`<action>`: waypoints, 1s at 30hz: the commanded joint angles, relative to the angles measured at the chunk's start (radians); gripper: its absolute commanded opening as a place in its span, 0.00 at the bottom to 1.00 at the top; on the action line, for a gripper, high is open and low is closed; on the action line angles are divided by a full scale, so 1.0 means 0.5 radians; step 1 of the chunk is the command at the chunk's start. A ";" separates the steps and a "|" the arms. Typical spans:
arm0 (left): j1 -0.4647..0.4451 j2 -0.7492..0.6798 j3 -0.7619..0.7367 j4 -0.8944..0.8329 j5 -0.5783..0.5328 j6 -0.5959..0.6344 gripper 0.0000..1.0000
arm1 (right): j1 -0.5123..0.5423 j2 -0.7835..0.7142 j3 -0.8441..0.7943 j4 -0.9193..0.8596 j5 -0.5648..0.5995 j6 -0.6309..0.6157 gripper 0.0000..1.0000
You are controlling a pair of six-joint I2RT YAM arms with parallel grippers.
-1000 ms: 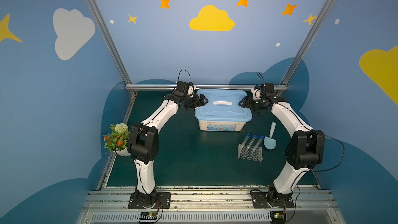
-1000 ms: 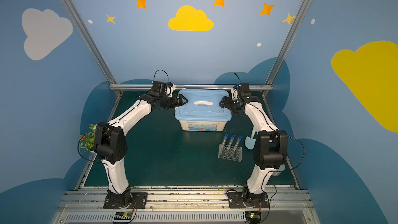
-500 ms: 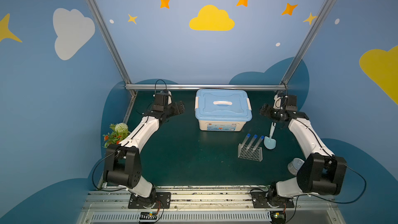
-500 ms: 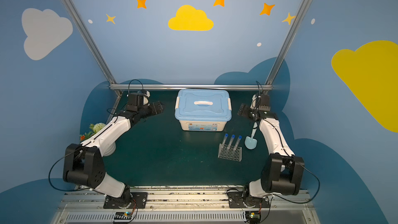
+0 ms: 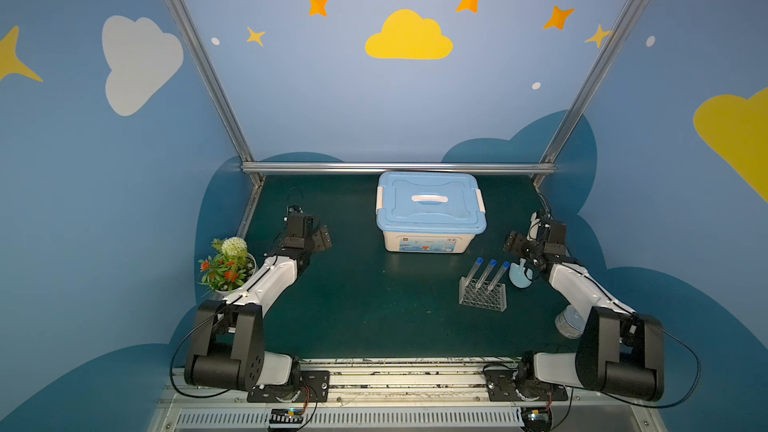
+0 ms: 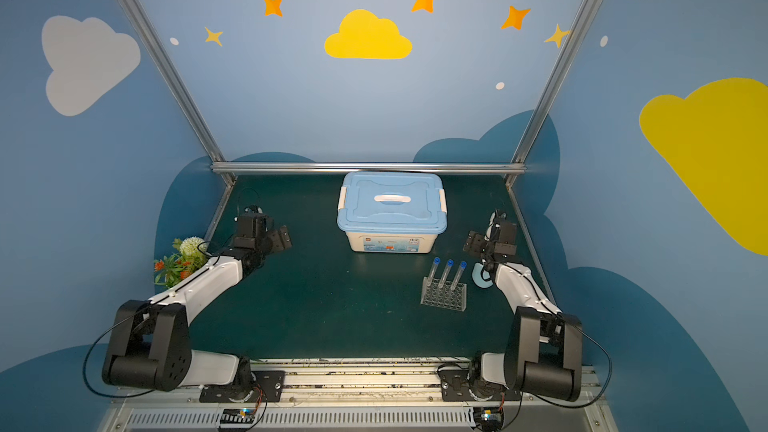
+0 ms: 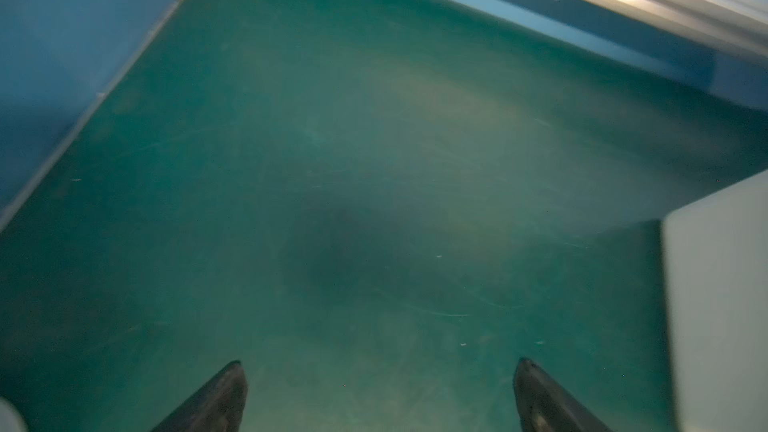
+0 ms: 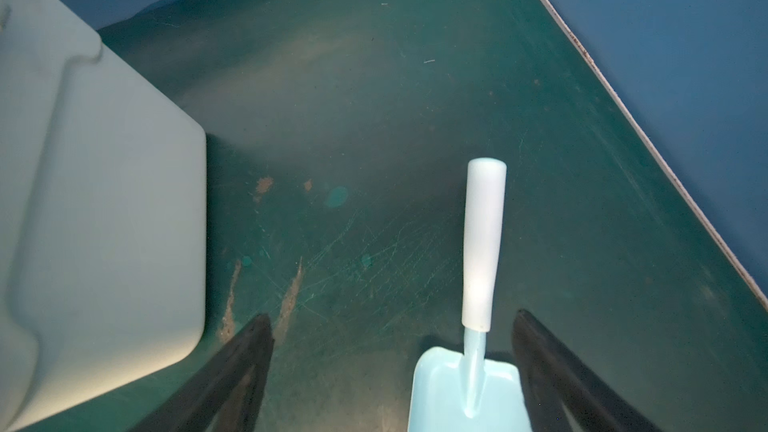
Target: Organize the chemistry lab equipment
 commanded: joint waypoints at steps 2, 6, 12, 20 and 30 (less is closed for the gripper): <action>-0.001 -0.107 -0.192 0.308 -0.225 0.135 1.00 | -0.005 -0.094 -0.123 0.216 0.016 -0.057 0.89; 0.008 -0.183 -0.300 0.450 -0.260 0.224 1.00 | -0.006 -0.129 -0.218 0.309 0.016 -0.059 0.89; 0.009 -0.117 -0.429 0.631 -0.285 0.283 1.00 | -0.005 -0.181 -0.388 0.538 -0.032 -0.012 0.89; 0.005 -0.070 -0.579 0.930 -0.132 0.395 1.00 | -0.002 -0.207 -0.491 0.676 -0.079 -0.028 0.89; 0.008 0.025 -0.591 1.163 -0.098 0.635 1.00 | 0.041 -0.165 -0.604 0.952 -0.161 -0.040 0.90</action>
